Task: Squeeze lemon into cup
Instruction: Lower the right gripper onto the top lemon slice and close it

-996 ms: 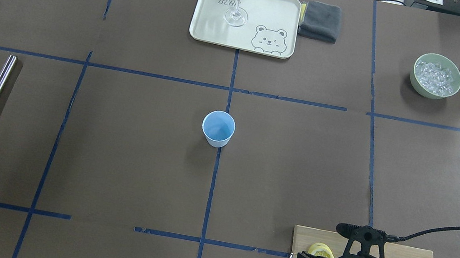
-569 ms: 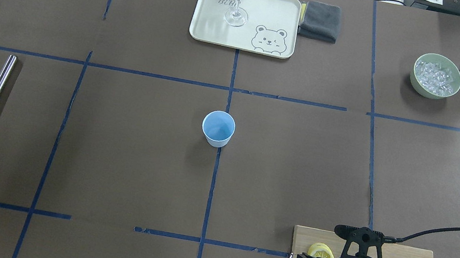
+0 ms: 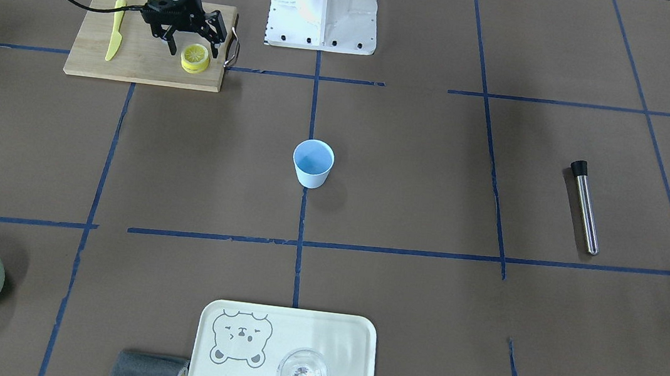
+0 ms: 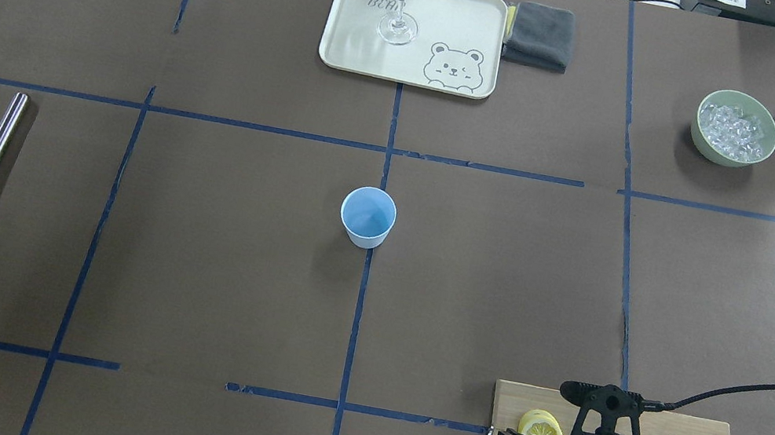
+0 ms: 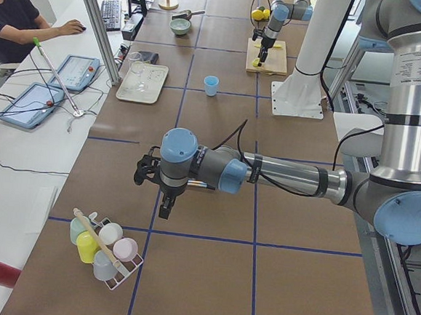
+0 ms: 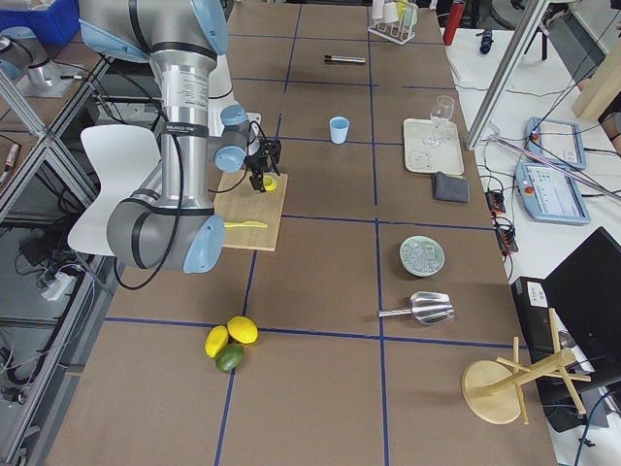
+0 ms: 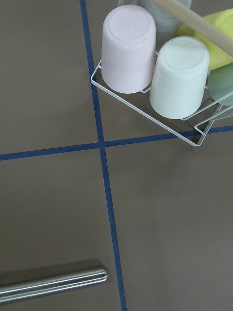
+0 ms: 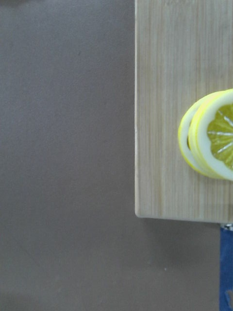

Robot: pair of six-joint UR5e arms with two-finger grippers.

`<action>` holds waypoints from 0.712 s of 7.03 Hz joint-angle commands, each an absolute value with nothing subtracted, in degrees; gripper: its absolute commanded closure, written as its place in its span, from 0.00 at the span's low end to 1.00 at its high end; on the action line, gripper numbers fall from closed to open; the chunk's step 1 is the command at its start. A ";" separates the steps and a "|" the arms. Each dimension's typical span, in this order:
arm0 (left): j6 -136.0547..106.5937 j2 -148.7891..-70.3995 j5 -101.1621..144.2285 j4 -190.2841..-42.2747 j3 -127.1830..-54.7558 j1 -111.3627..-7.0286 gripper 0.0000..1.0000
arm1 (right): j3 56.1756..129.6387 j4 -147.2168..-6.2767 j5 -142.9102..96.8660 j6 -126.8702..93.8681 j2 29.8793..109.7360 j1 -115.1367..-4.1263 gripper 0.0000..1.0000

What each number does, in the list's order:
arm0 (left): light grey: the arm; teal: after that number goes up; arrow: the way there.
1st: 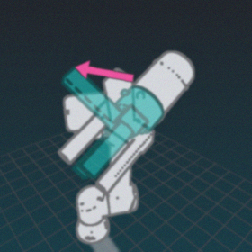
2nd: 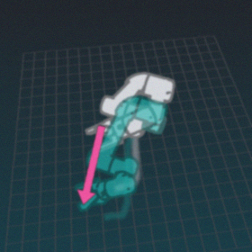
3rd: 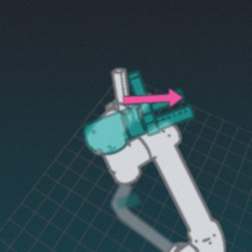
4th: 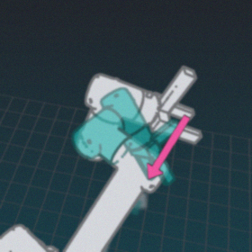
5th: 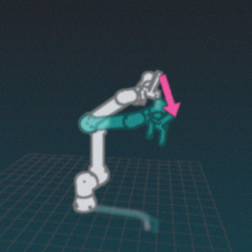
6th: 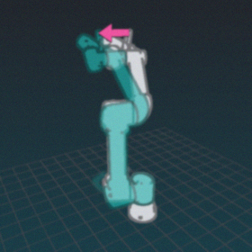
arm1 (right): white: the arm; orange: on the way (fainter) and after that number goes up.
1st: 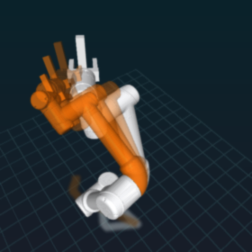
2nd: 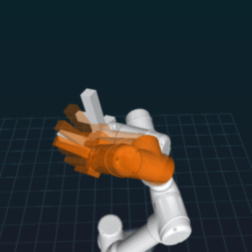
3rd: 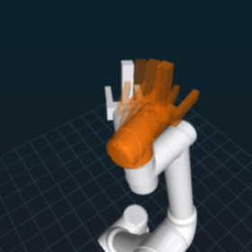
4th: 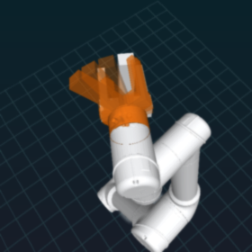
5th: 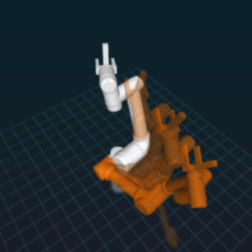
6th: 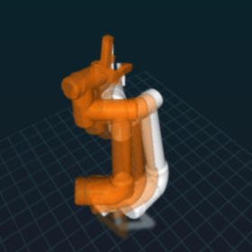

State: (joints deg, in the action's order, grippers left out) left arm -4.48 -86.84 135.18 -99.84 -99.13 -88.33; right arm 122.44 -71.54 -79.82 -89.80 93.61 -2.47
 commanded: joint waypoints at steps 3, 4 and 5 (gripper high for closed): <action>-4.48 -86.84 135.18 -99.84 -99.14 -88.33 0.00 | 121.64 -71.54 -79.72 -89.56 93.52 -2.55 0.00; -4.48 -86.84 135.18 -99.84 -99.23 -88.33 0.00 | 121.47 -71.54 -79.72 -89.56 93.52 -2.55 0.00; -4.48 -86.84 135.18 -99.84 -99.14 -88.33 0.00 | 121.46 -71.54 -79.80 -89.56 93.52 -2.55 0.00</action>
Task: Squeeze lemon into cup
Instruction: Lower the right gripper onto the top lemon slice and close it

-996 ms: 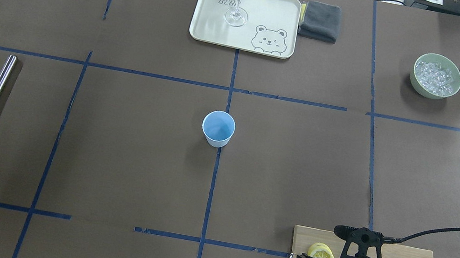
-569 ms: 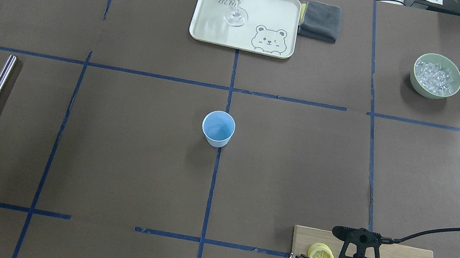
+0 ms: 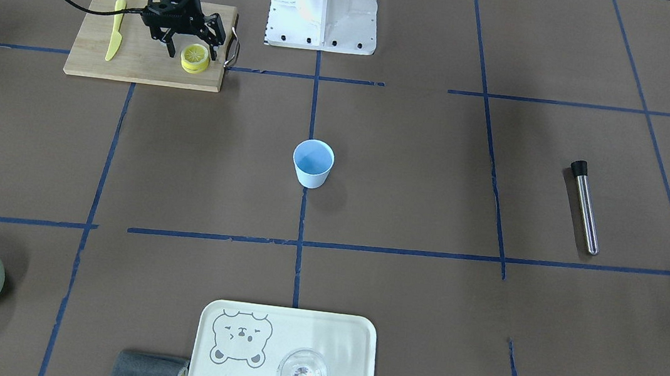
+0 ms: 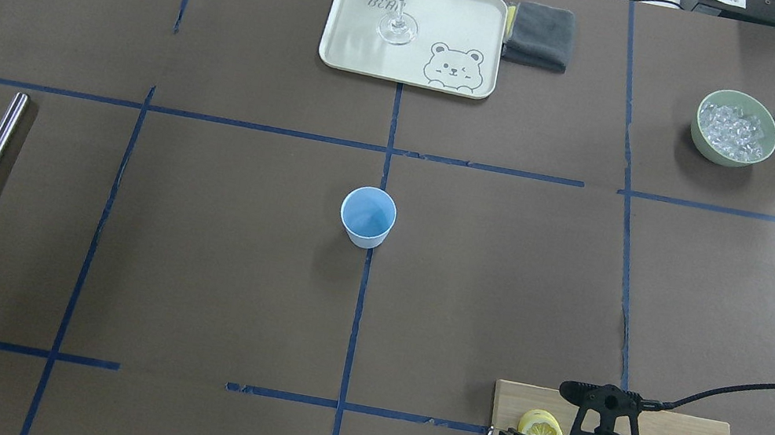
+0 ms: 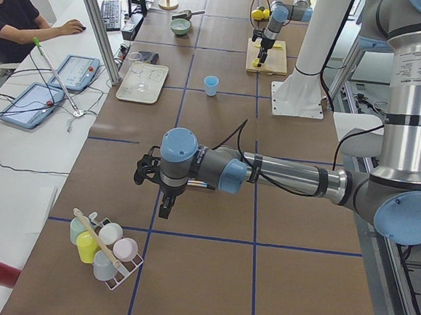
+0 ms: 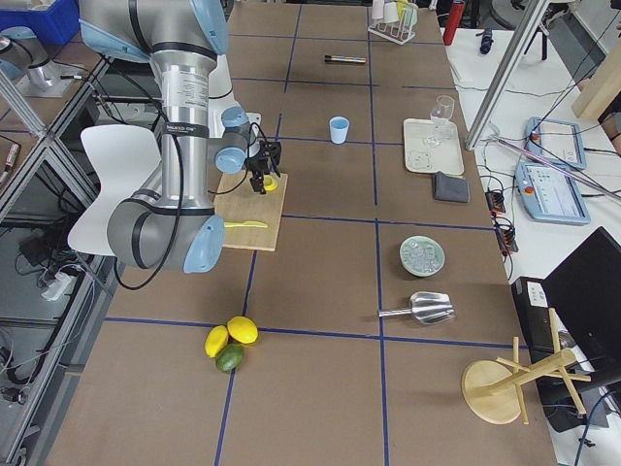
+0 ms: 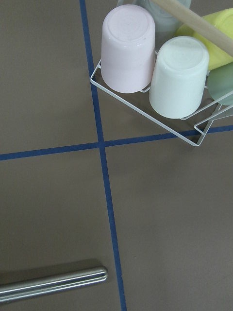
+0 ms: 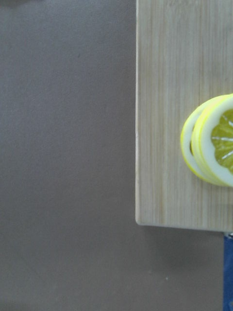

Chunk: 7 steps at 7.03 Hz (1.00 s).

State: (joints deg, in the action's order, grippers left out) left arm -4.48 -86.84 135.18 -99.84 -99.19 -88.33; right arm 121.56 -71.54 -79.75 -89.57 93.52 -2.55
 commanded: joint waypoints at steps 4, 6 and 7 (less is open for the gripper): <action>-4.48 -86.84 135.18 -99.84 -99.23 -88.33 0.00 | 121.99 -71.54 -79.98 -89.56 93.43 -2.81 0.18; -4.48 -86.84 135.18 -99.84 -99.23 -88.33 0.00 | 122.34 -71.54 -80.07 -89.56 93.43 -3.08 0.19; -4.48 -86.84 135.18 -99.84 -99.23 -88.33 0.00 | 122.26 -71.54 -80.07 -89.56 93.51 -3.08 0.19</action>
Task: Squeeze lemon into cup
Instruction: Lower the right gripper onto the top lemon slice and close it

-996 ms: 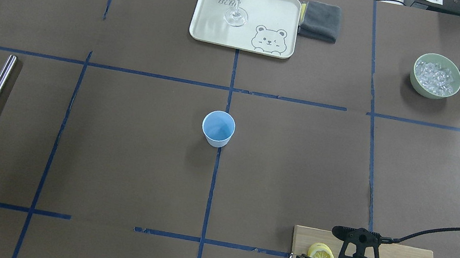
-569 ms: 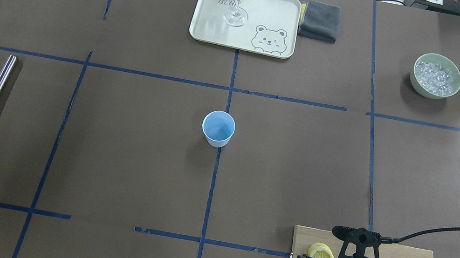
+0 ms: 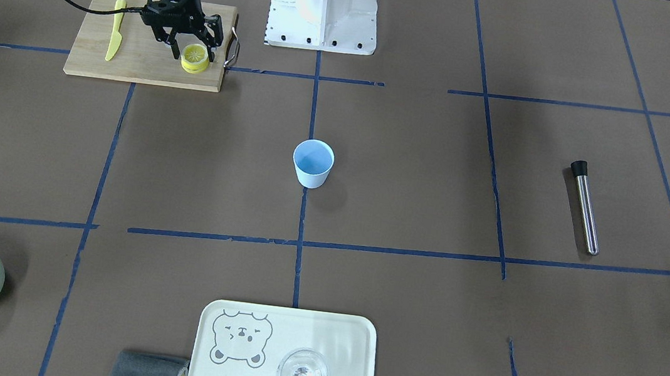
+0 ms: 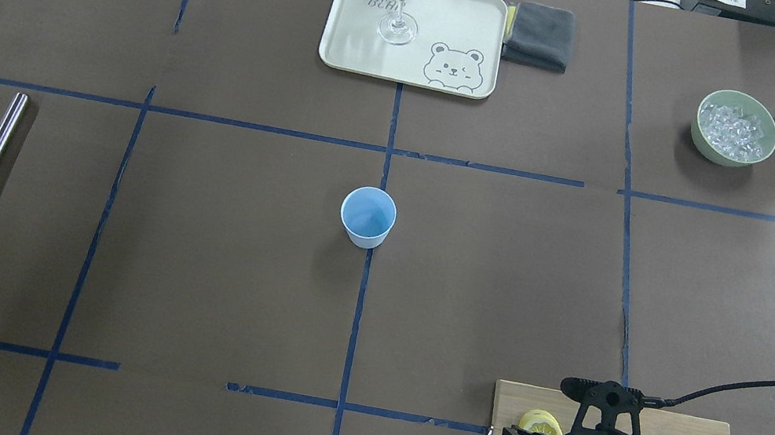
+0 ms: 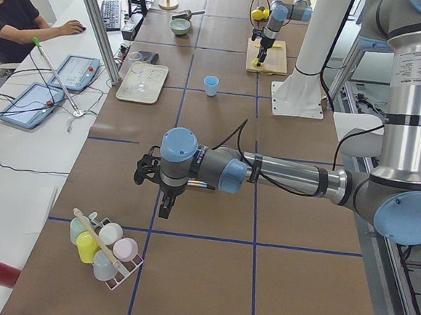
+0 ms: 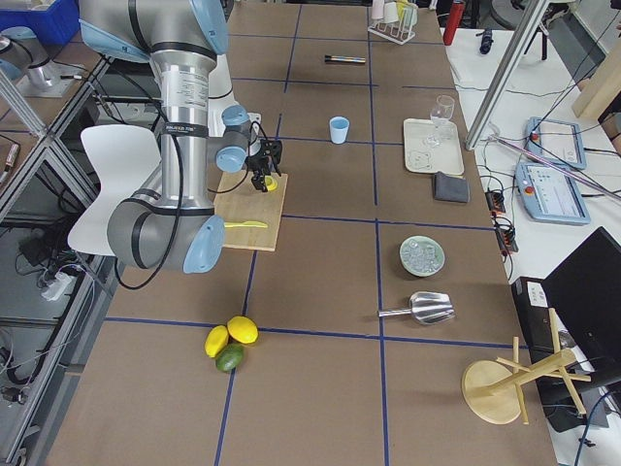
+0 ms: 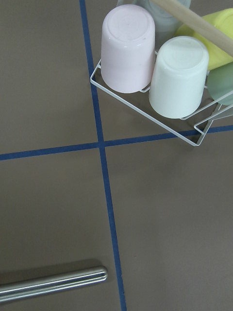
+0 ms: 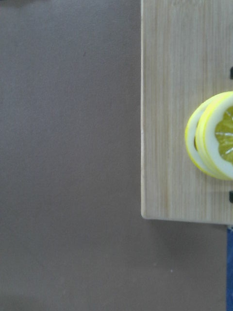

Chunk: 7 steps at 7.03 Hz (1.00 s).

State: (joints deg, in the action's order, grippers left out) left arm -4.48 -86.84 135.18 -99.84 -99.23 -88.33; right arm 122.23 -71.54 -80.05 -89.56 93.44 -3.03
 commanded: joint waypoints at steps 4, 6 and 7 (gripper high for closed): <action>-4.48 -86.84 135.35 -99.84 -99.32 -88.33 0.00 | 122.17 -71.54 -79.98 -89.56 93.52 -3.08 0.17; -4.57 -86.84 135.35 -99.84 -99.32 -88.33 0.00 | 122.26 -71.54 -79.98 -89.56 93.43 -3.08 0.24; -4.57 -86.84 135.35 -99.84 -99.32 -88.33 0.00 | 122.26 -71.54 -79.89 -89.56 93.43 -3.08 0.33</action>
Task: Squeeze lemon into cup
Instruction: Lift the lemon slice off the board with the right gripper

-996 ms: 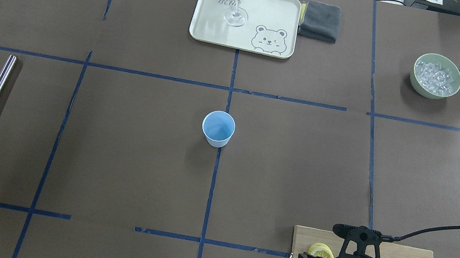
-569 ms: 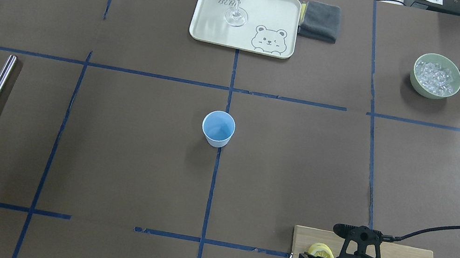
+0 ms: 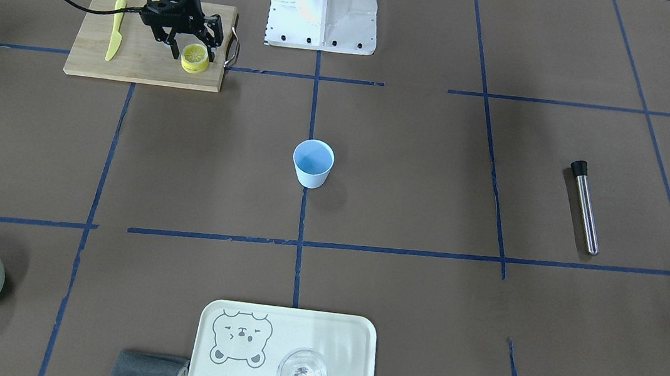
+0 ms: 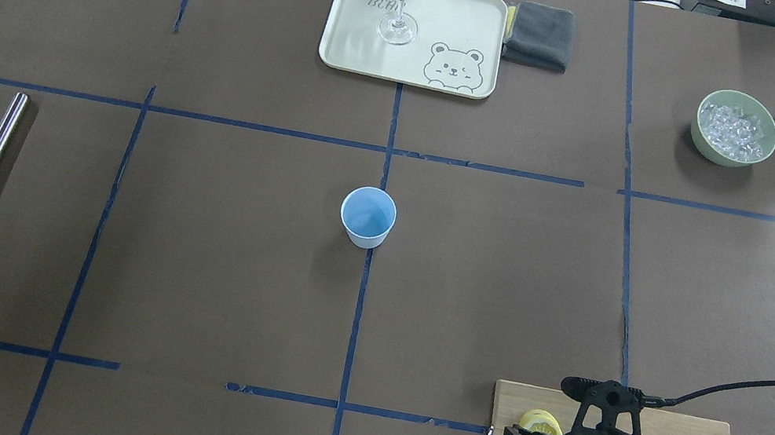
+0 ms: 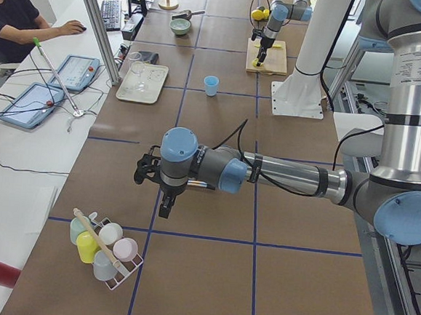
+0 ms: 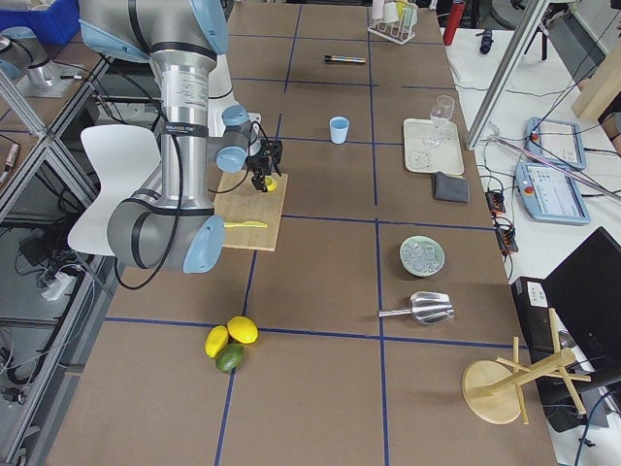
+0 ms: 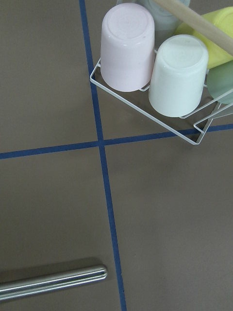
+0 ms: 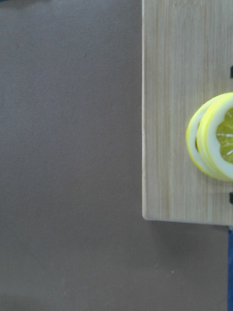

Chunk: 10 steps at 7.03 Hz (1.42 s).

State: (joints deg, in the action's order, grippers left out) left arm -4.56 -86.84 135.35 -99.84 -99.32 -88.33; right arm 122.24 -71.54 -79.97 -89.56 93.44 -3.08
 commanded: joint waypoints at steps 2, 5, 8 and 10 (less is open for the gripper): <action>-4.57 -86.84 135.35 -99.84 -99.49 -88.33 0.00 | 122.26 -71.54 -79.81 -89.56 93.43 -3.16 0.39; -4.57 -86.84 135.44 -99.84 -99.32 -88.33 0.00 | 122.61 -71.54 -79.72 -89.56 93.52 -3.34 0.39; -4.48 -86.75 135.53 -99.84 -99.49 -88.42 0.00 | 123.13 -71.54 -79.89 -89.56 93.69 -4.04 0.39; -4.48 -86.49 135.53 -99.84 -99.67 -88.42 0.00 | 123.75 -71.54 -79.89 -89.56 93.61 -4.83 0.39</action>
State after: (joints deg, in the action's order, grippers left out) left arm -4.50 -86.66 135.53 -99.84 -99.53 -88.40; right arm 123.37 -71.54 -79.88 -89.56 93.72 -4.23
